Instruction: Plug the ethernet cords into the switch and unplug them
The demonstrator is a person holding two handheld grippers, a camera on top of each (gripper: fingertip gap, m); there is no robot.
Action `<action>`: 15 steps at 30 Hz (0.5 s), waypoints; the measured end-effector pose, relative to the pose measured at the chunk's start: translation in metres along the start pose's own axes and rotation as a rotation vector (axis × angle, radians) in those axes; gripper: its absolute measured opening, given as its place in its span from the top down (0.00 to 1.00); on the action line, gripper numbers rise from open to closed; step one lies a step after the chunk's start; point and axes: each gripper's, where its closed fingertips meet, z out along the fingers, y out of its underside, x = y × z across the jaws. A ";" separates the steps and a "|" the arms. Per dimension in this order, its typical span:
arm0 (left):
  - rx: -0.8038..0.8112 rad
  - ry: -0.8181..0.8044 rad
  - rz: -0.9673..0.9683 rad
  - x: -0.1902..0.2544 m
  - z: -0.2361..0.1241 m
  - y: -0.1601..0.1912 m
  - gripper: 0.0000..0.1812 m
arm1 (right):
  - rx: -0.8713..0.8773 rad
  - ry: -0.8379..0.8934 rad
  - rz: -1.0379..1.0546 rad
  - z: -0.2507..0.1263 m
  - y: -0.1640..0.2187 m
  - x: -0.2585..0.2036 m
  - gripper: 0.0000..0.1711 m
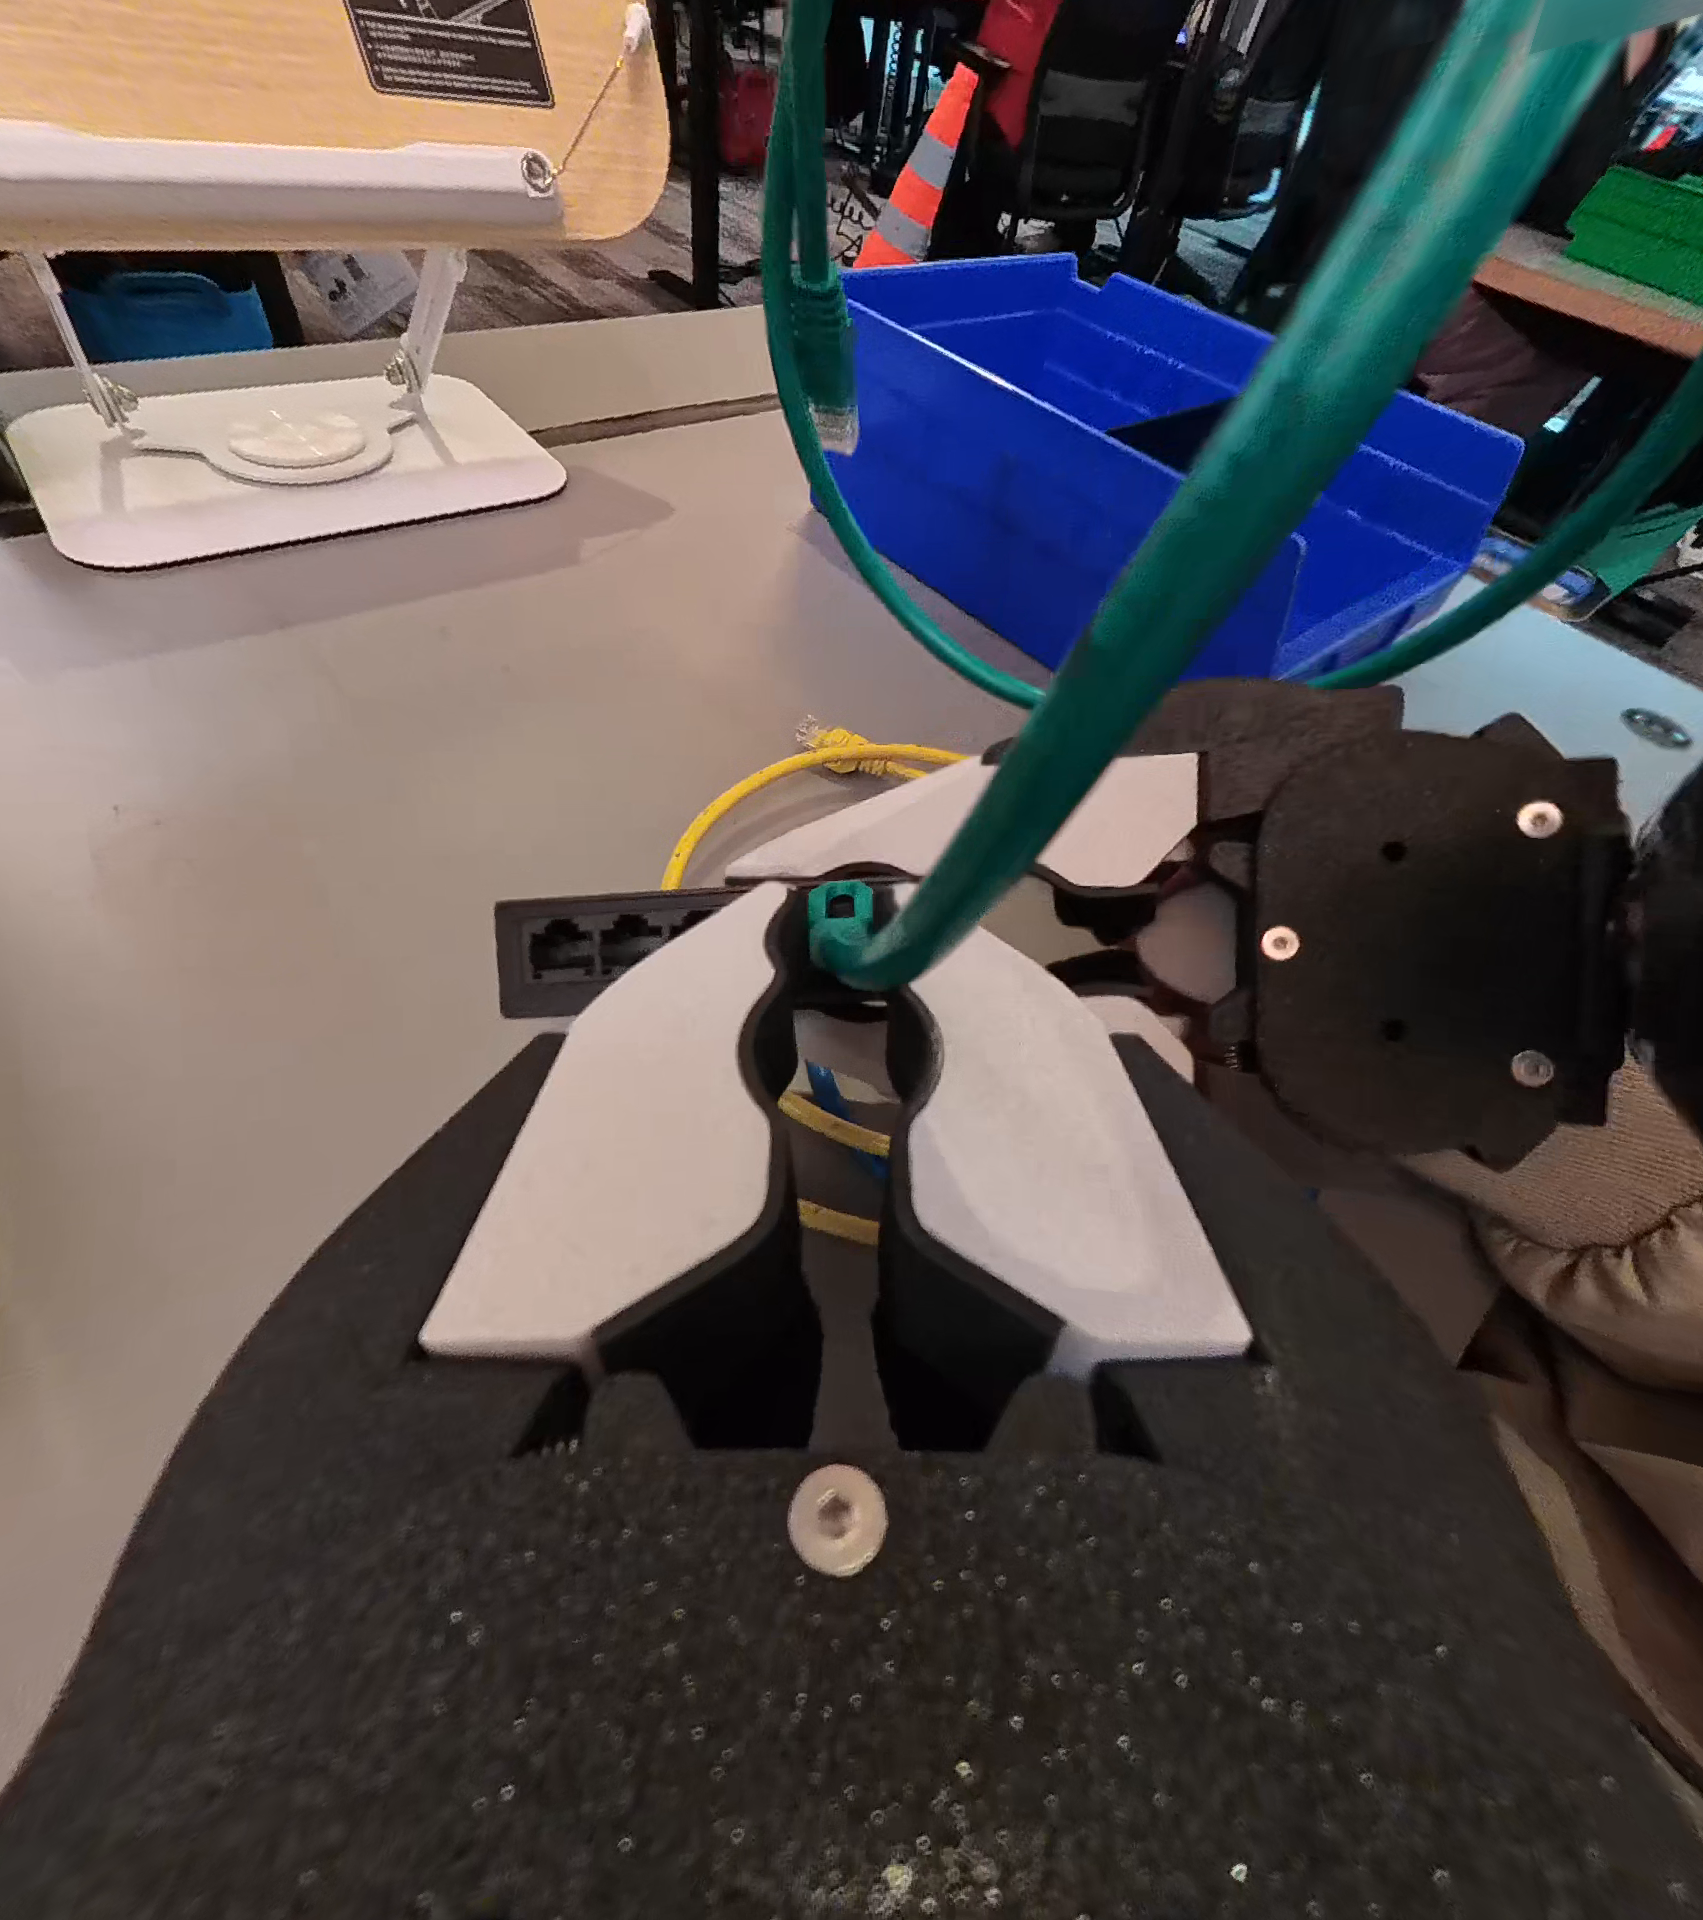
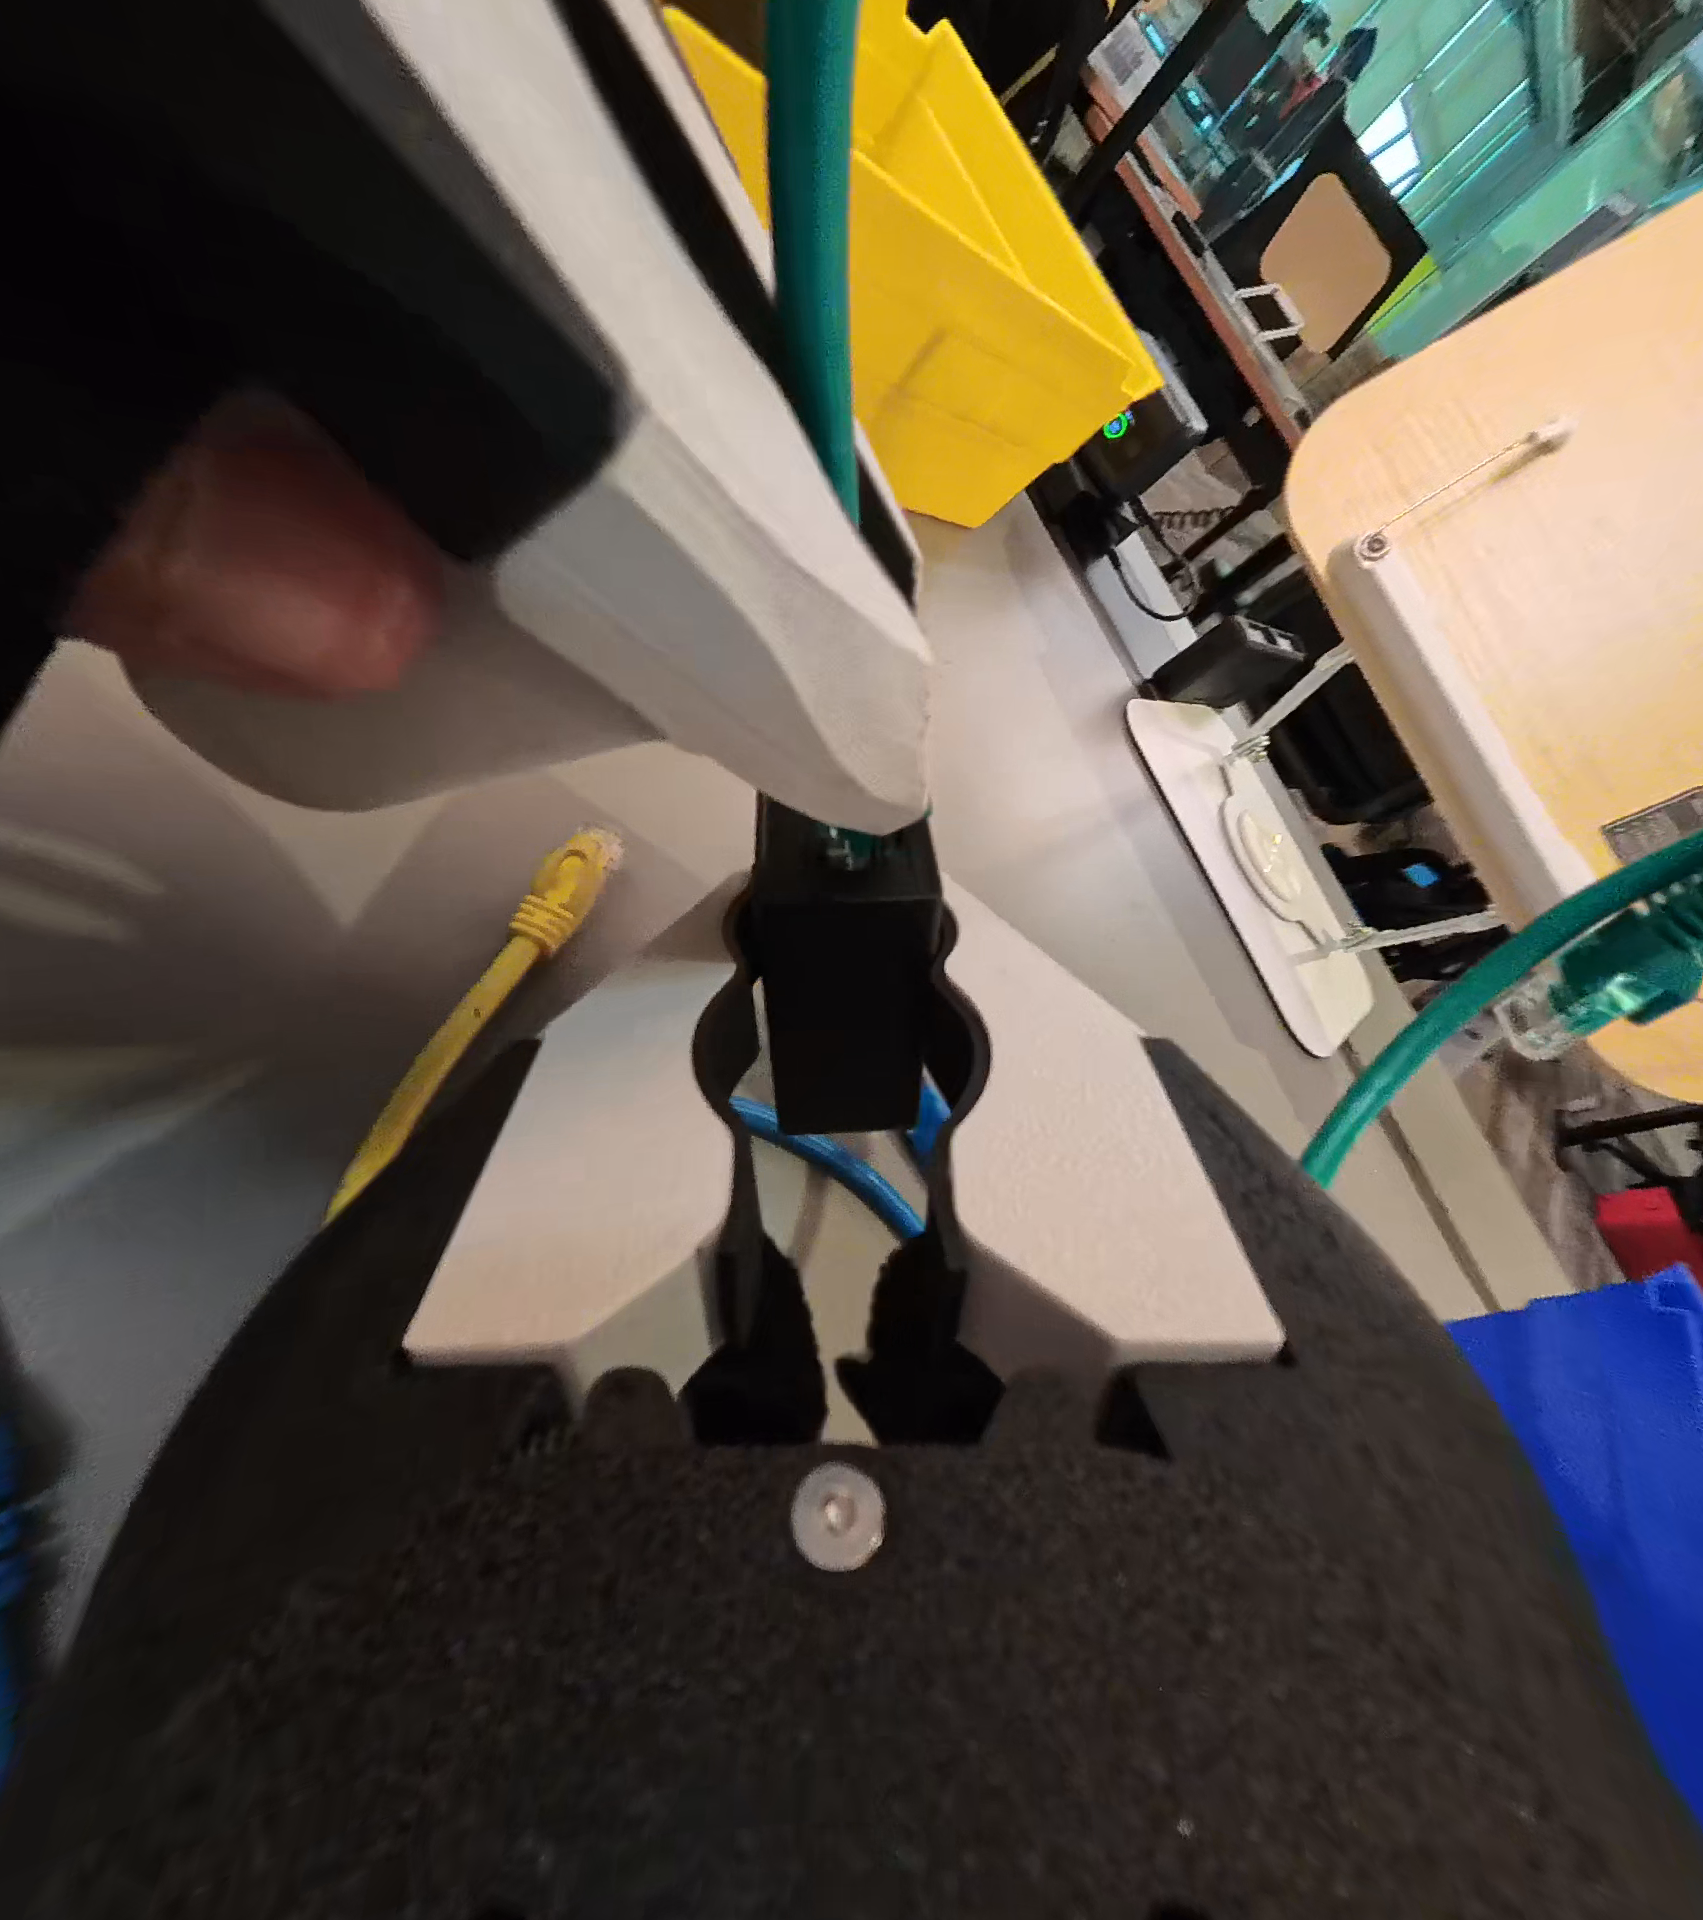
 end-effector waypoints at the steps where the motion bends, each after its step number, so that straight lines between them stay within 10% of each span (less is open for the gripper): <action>1: 0.004 0.000 0.005 0.001 0.000 0.000 0.93 | 0.001 0.018 -0.020 0.000 0.000 0.002 0.84; 15: 0.032 0.068 0.049 0.008 0.007 -0.003 0.93 | 0.009 -0.051 0.039 -0.004 0.004 0.004 0.85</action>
